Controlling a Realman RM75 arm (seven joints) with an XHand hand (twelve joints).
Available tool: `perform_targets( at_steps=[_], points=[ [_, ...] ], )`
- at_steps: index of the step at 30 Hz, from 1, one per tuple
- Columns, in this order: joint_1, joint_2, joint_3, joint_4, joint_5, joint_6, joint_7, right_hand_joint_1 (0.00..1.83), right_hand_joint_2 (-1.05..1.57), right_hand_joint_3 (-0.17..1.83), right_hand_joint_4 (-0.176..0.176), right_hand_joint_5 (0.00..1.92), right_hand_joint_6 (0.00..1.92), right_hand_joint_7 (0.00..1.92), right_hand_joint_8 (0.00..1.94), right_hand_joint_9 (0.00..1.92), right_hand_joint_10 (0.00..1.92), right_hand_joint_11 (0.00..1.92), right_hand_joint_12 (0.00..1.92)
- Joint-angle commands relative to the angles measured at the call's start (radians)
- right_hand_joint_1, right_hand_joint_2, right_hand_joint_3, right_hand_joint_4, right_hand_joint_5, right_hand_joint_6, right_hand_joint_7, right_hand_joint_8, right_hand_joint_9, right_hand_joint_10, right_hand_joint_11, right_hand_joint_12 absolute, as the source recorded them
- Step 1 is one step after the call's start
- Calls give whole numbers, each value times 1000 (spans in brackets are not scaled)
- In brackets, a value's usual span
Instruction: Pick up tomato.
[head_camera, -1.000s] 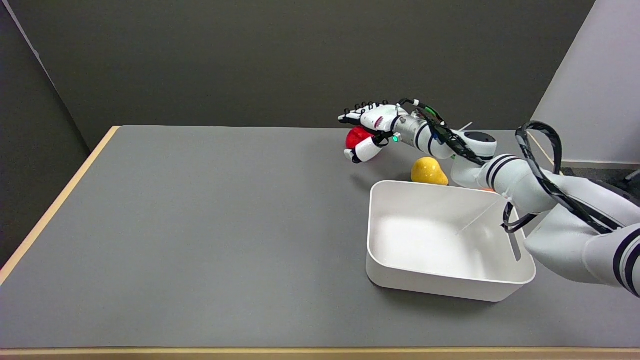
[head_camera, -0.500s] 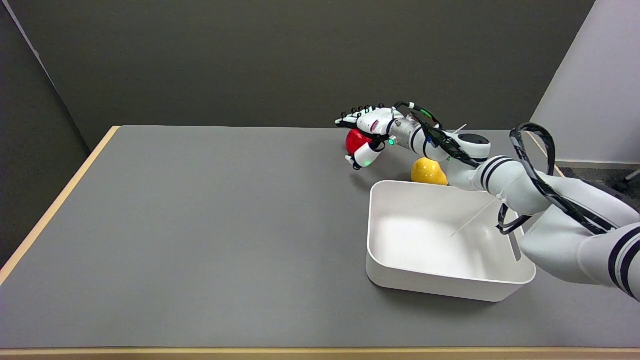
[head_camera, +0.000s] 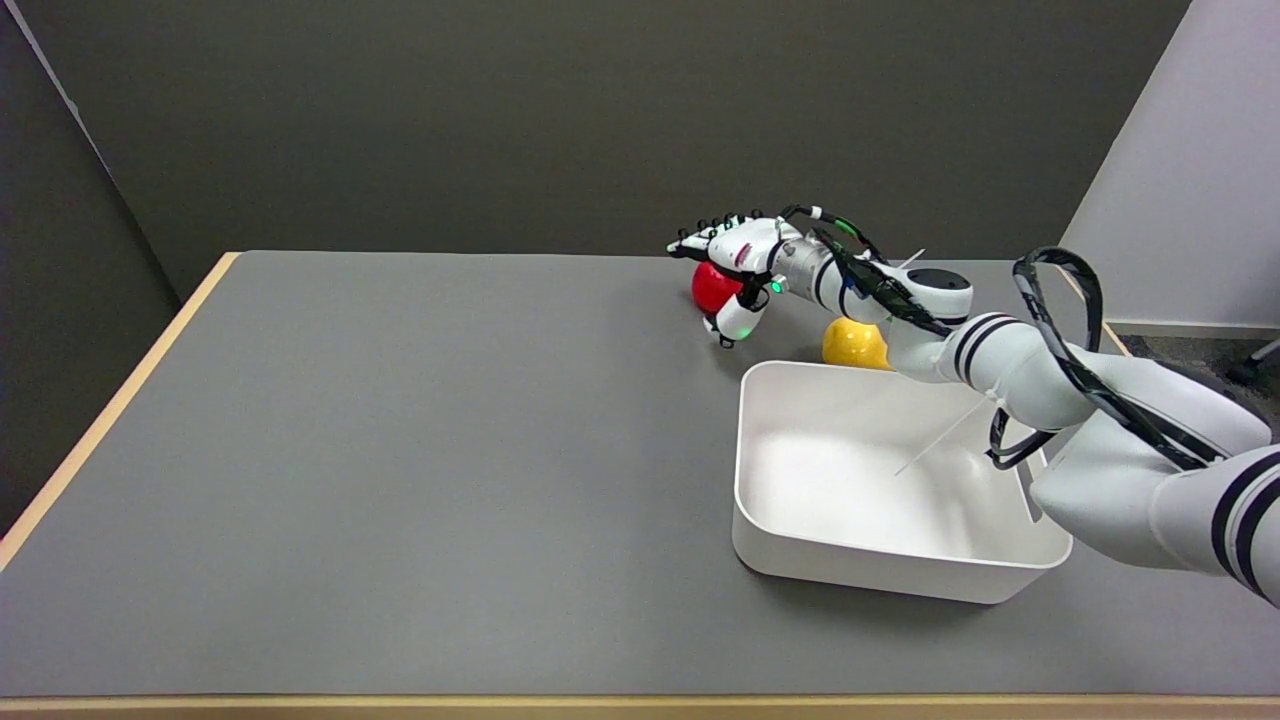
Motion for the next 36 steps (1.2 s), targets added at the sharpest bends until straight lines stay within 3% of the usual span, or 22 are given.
perform_targets(
  at_steps=[1, 14, 19, 21, 27, 28, 29, 30, 32, 33, 36],
  points=[
    [0, -7, 0, 4, -15, -6, 0, 932, 707, 1034, 96, 85, 332, 151, 287, 194, 577, 116, 1068],
    [-5, -4, 1, 19, -56, -6, 0, 1102, 789, 1005, 124, 226, 601, 281, 392, 316, 717, 227, 1226],
    [-7, -3, 1, 26, -74, -6, 0, 1158, 838, 977, 144, 239, 825, 374, 516, 397, 824, 311, 1345],
    [-7, -3, 1, 26, -75, -6, 0, 1162, 892, 913, 148, 220, 1032, 415, 550, 423, 894, 421, 1437],
    [-9, -1, 1, 31, -75, -6, 0, 1284, 836, 940, 175, 296, 1291, 515, 745, 572, 973, 634, 1502],
    [-9, 0, 1, 32, -75, -6, 0, 1352, 865, 837, 176, 323, 1312, 533, 776, 592, 1082, 655, 1506],
    [-10, 0, 2, 35, -75, -6, -1, 1496, 979, 539, 175, 366, 1345, 560, 833, 606, 1365, 686, 1489],
    [-11, 1, 3, 38, -75, -6, -5, 1596, 1083, 283, 153, 407, 1402, 585, 909, 621, 1591, 715, 1478],
    [-14, 1, 4, 43, -75, -6, -19, 1324, 1234, 137, -156, 497, 1831, 624, 1336, 678, 1485, 764, 1536],
    [-16, 2, 4, 46, -75, -6, -22, 1310, 1246, 111, -176, 507, 1851, 639, 1351, 694, 1464, 769, 1541],
    [-21, 5, 11, 54, -75, -4, -22, 1320, 1229, 116, -176, 523, 1844, 675, 1318, 720, 1429, 760, 1551]
  ],
)
